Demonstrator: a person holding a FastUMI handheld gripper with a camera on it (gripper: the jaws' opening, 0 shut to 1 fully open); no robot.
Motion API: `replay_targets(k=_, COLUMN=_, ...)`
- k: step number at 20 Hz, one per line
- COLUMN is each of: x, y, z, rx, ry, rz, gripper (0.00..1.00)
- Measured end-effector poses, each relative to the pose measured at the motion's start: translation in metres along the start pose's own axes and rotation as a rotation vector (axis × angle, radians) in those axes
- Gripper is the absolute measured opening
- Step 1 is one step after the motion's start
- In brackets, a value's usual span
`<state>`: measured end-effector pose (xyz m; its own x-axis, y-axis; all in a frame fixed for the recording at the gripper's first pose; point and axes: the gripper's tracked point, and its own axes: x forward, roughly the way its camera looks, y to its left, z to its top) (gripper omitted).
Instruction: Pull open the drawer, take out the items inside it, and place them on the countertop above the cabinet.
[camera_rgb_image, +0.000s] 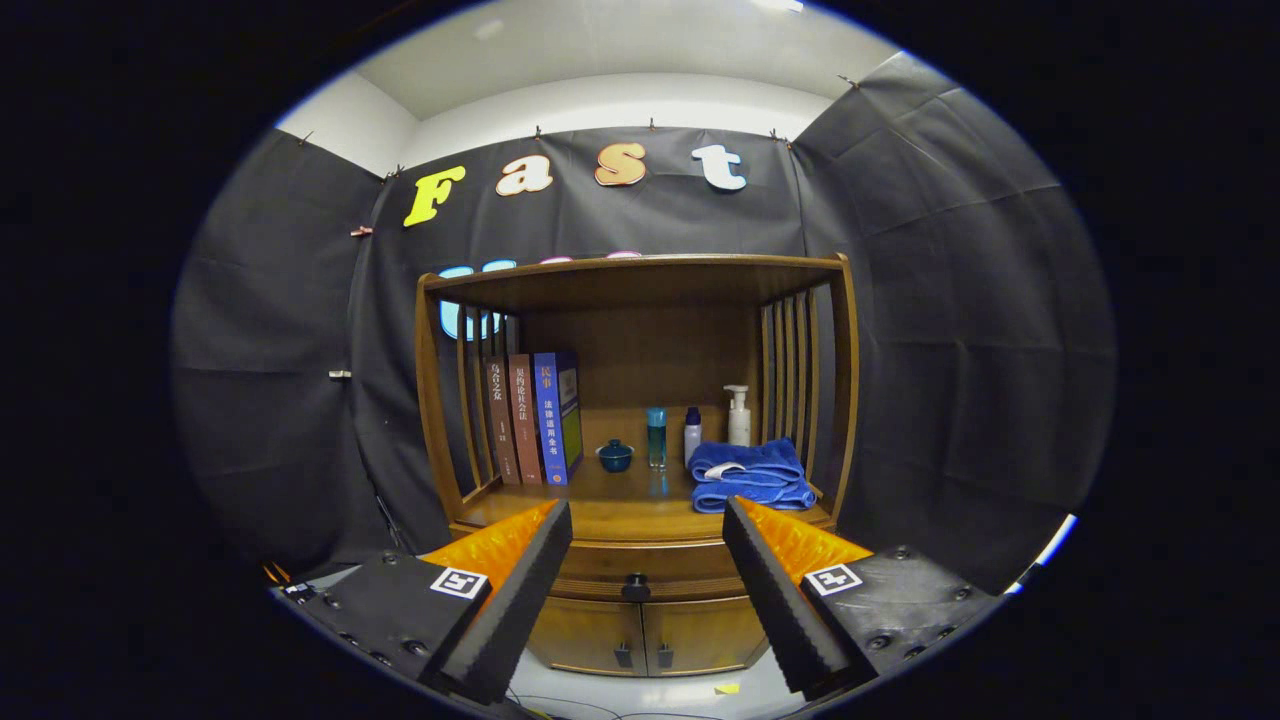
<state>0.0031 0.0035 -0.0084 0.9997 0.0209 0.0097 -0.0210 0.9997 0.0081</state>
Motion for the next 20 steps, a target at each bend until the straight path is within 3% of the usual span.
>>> replay_targets(k=9, x=0.026, y=0.003, z=-0.044, rx=0.037, ry=-0.020, rz=0.007, gripper=0.99)
replay_targets(k=20, x=0.106, y=0.011, z=-0.171, rx=-0.102, ry=0.125, rz=-0.056, gripper=1.00)
